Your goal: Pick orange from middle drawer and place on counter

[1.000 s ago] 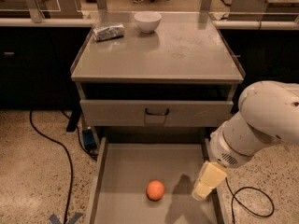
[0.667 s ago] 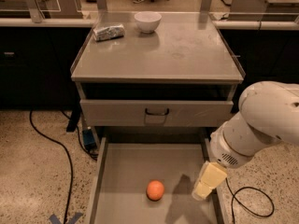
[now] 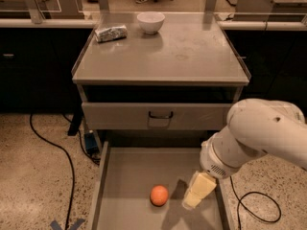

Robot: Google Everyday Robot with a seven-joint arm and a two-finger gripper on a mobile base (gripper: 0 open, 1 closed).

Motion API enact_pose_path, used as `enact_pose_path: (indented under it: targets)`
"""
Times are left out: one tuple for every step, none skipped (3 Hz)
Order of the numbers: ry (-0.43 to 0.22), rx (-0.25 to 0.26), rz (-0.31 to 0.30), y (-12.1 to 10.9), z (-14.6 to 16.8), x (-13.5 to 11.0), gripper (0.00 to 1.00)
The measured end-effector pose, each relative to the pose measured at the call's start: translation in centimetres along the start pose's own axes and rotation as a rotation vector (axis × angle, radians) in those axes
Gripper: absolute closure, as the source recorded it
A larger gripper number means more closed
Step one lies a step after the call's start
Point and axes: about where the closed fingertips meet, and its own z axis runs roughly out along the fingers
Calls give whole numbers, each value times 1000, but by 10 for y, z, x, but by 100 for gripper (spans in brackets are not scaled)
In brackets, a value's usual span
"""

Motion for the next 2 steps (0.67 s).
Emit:
enact_pose_path:
  targets:
    - [-12,-11,-18,8,30,-9,0]
    - [21,-28,-26,16,64,-2,0]
